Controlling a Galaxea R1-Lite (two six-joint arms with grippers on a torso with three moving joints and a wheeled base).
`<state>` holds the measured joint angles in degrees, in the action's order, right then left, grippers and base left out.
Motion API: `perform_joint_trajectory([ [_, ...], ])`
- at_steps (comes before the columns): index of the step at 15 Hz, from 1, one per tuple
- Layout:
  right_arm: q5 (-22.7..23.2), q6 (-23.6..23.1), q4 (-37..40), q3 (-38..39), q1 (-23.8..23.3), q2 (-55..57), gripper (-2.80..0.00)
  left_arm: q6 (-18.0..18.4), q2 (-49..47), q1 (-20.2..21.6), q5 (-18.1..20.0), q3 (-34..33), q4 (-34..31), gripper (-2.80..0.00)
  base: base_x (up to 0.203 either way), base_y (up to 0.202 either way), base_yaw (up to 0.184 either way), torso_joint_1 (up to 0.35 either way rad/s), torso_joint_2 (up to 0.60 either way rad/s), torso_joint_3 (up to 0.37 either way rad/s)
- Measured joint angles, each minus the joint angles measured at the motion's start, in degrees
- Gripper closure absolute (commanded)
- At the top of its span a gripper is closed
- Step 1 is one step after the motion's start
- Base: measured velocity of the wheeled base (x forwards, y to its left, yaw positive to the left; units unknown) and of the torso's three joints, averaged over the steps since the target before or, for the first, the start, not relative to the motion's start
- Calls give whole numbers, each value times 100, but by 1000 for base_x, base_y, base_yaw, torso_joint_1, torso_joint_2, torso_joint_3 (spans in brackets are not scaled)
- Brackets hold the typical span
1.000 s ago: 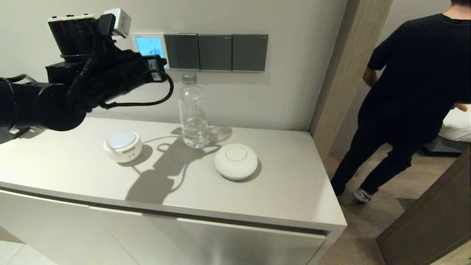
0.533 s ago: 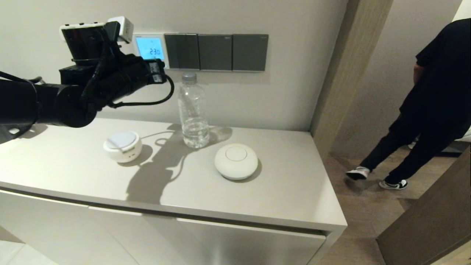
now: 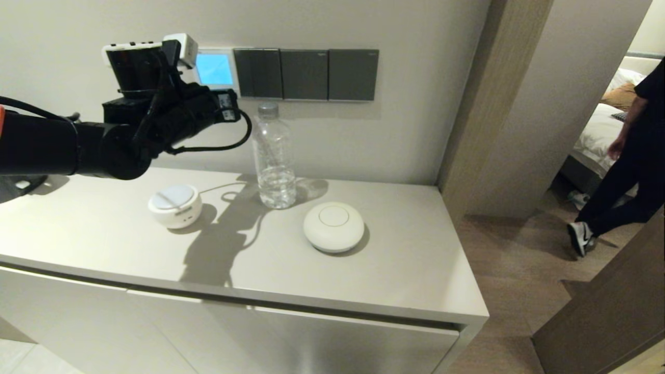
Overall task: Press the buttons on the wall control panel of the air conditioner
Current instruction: Turn off the central air conditioner
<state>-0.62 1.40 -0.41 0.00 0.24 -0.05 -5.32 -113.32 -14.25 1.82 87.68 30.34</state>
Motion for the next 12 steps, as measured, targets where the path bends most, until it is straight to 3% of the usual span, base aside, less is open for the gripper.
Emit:
perform_joint_trajectory([
  [7, 0, 0, 0, 0, 0, 0, 0, -16, 28, 34, 0, -36, 0, 0, 0, 0, 0, 0, 0, 0],
  [12, 0, 0, 0, 0, 0, 0, 0, -2, 636, -34, -155, -455, 275, 0, 0, 0, 0, 0, 0, 0],
])
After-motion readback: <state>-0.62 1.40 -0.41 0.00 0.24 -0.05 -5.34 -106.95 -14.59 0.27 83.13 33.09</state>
